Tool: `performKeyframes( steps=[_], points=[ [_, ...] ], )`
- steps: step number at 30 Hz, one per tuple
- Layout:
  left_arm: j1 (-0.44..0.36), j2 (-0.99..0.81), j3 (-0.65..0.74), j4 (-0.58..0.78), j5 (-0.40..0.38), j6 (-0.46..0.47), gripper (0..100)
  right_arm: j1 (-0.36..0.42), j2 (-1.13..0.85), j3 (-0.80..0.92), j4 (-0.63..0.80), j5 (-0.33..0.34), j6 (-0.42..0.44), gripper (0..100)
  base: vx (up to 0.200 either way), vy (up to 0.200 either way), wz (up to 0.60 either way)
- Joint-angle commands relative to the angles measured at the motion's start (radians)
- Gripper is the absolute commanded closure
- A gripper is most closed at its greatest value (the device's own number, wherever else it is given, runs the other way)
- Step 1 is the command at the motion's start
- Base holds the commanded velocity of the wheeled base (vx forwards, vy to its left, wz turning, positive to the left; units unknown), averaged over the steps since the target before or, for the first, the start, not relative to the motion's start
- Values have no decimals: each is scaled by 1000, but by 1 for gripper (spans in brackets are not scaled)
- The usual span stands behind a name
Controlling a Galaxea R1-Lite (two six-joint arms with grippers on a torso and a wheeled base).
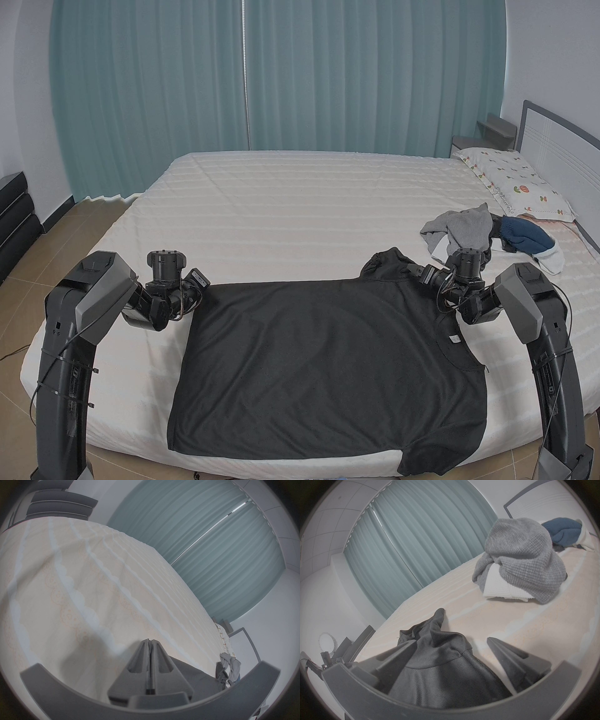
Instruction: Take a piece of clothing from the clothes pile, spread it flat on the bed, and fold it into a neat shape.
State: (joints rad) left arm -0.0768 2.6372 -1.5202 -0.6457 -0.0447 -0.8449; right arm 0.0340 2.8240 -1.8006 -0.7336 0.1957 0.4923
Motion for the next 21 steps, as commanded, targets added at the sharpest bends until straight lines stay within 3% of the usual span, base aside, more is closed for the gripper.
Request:
performKeyframes(
  steps=[1, 21],
  points=[
    [0, 1, -1, 0, 3, 1, 100, 0, 11, -8, 2, 1, 3, 100, 0, 0, 0],
    [5, 20, -129, 12, 63, 40, 100, -26, 6, -140, -1, -38, 83, 100, 0, 0, 0]
  ],
)
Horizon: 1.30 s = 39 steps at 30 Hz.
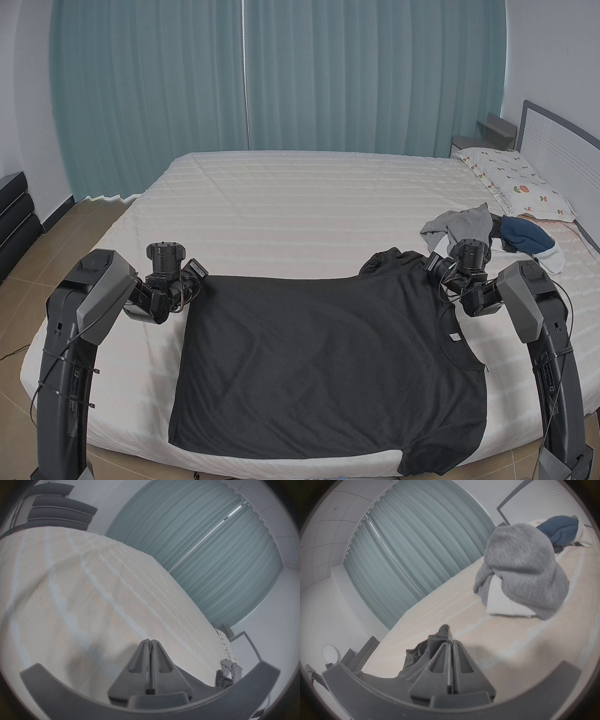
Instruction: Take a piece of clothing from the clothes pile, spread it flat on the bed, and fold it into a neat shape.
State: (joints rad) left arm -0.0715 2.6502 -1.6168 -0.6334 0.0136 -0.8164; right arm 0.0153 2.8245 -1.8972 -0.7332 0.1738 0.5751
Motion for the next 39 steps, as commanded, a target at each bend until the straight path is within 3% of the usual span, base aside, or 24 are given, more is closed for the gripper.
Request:
performKeyframes(
  steps=[1, 20, 32, 33, 34, 39],
  points=[
    [-1, 11, -43, -2, 6, 13, 100, -9, 10, -66, 0, -27, 0, 100, 0, 0, 0],
    [2, 108, -166, 3, 52, 13, 100, -9, 67, -103, -3, -42, -9, 100, 0, 0, 0],
    [-1, 116, -190, 74, 52, 14, 100, -2, 96, -103, 6, -39, -11, 100, 0, 0, 0],
    [-1, 116, -190, 74, 52, 14, 100, -2, 96, -103, 6, -39, -11, 0, 0, 0, 0],
    [-1, 117, -190, 77, 52, 14, 0, -2, 99, -103, 6, -39, -11, 0, 0, 0, 0],
    [-1, 120, -189, 77, 52, 14, 0, 0, 98, -103, 8, -43, -11, 0, 0, 0, 0]
  ],
)
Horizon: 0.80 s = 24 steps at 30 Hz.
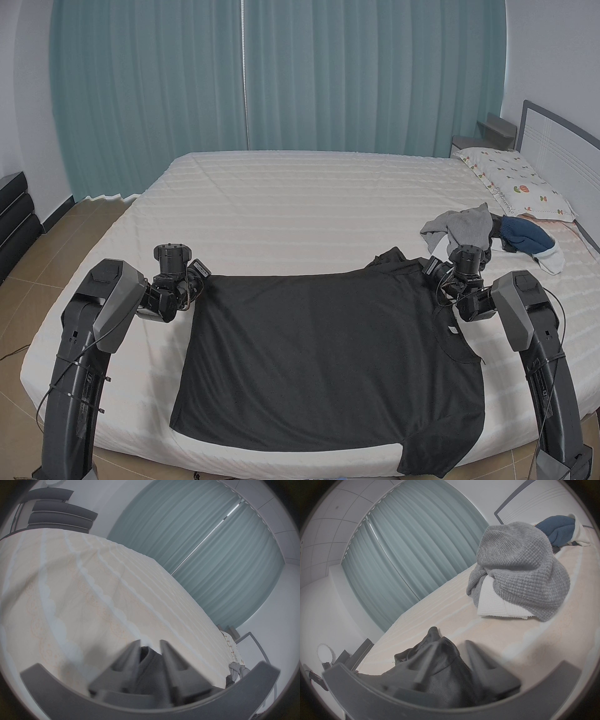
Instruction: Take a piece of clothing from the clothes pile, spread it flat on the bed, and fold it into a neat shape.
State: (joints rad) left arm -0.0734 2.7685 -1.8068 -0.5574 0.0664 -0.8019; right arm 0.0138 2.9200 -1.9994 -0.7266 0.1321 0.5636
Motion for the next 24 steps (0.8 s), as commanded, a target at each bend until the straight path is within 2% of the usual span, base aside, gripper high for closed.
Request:
performKeyframes(
  steps=[1, 4, 8, 11, 17, 19, 20, 24],
  points=[
    [1, 0, 3, 1, 0, 0, 0, 0, -4, -1, 1, -3, 1, 0, 0, 0, 0],
    [3, -6, 17, 1, 0, 0, 0, -3, -28, -1, -1, -5, 4, 0, 0, 0, 0],
    [18, -41, 61, 1, 1, -2, 0, -11, -111, 105, -14, -3, 5, 0, 0, 0, 0],
    [40, -124, 165, -2, -10, -6, 0, -20, -225, 269, -57, 9, 12, 0, 0, 0, 0],
    [61, -320, 414, -30, -53, -11, 0, -45, -487, 648, -142, 83, 12, 0, 0, 0, 0],
    [61, -320, 414, -30, -53, -11, 0, -45, -487, 648, -142, 83, 12, 0, 0, 0, 0],
    [66, -425, 560, -61, -85, -14, 0, -57, -636, 861, -145, 144, 12, 0, 0, 0, 0],
    [64, -567, 785, -113, -126, -23, 0, -51, -802, 1120, -159, 181, 15, 0, 0, 0, 0]
  ],
)
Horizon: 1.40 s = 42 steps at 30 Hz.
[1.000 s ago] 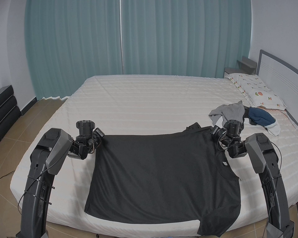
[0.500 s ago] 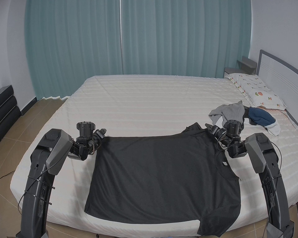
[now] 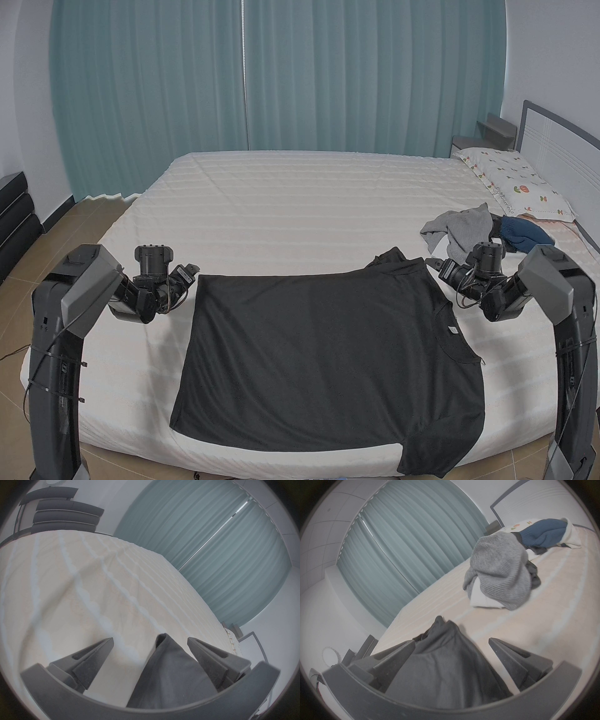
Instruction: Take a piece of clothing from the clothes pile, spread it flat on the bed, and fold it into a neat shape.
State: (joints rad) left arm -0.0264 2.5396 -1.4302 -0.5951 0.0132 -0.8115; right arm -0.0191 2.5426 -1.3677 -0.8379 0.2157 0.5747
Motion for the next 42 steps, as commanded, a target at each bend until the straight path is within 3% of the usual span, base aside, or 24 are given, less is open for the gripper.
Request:
performKeyframes(
  steps=[1, 3, 5, 9, 14, 18, 26, 31, 38, 42],
  points=[
    [13, -377, 473, -94, -81, -25, 0, -13, -462, 558, -55, 105, 5, 0, 0, 0, 0],
    [10, -410, 527, -112, -90, -35, 0, -10, -495, 618, -61, 111, 4, 0, 0, 0, 0],
    [-9, -509, 708, -166, -114, -69, 0, 8, -574, 818, -90, 125, 4, 0, 0, 0, 0],
    [-33, -599, 892, -221, -116, -100, 0, 10, -639, 1007, -162, 142, 14, 0, 0, 0, 0],
    [-87, -688, 1071, -278, -118, -143, 0, 11, -676, 1158, -244, 157, 88, 0, 0, 0, 0],
    [-133, -723, 1163, -296, -114, -186, 0, 10, -677, 1223, -285, 192, 97, 0, -200, 0, 0],
    [-159, -714, 1234, -307, -128, -233, 0, 13, -674, 1276, -306, 194, 86, 0, -200, 0, 0],
    [-152, -716, 1251, -330, -154, -239, 0, 18, -680, 1286, -306, 194, 86, 0, 0, 0, 0],
    [-153, -716, 1238, -356, -164, -331, 0, 44, -683, 1308, -308, 194, 85, 0, 0, 0, 0],
    [-161, -714, 1240, -354, -167, -333, 0, 44, -677, 1308, -308, 194, 85, 0, 0, -200, 0]
  ],
)
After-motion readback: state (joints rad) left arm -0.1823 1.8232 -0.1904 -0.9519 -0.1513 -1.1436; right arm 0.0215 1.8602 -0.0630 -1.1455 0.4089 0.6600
